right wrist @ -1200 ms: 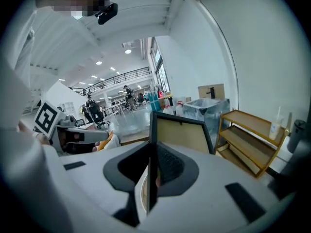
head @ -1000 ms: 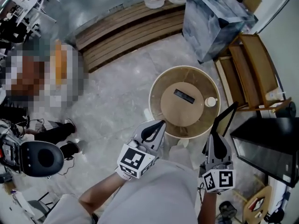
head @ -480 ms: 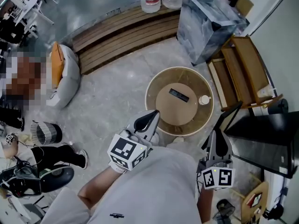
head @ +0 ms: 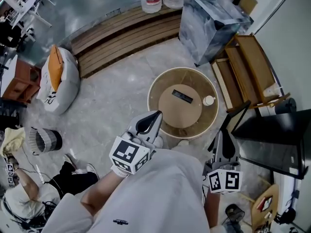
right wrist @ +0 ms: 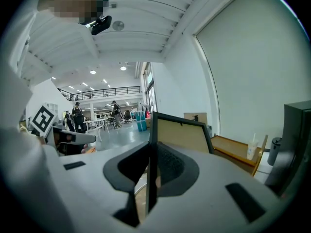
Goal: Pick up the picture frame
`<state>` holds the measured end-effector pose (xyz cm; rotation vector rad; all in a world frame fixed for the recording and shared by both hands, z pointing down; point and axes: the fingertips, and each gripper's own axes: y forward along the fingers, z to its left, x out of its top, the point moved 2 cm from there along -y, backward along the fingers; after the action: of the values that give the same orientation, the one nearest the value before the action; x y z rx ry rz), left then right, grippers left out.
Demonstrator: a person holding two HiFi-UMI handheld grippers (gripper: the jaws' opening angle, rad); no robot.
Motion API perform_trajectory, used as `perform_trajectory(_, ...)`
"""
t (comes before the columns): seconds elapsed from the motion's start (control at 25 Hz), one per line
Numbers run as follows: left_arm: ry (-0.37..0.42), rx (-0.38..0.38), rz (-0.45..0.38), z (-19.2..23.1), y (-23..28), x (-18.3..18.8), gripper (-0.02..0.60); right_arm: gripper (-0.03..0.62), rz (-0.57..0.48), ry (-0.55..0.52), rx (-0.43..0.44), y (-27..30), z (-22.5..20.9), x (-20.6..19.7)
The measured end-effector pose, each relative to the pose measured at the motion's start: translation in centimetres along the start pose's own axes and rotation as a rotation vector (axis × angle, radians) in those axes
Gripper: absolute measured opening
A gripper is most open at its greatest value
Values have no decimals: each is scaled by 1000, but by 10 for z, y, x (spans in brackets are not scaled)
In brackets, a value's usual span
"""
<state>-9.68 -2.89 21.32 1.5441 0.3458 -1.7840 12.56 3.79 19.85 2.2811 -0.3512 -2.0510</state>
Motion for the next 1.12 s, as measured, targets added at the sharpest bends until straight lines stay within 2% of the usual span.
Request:
perform_trajectory(0.56, 5, -3, 0, -8, -11, -2, -9, 41, -14, 0, 2, -10, 7, 0)
perform_trajectory(1.12, 10, -37, -1, -11, -12, -1, -9, 41, -18, -5, -12, -15, 16, 1)
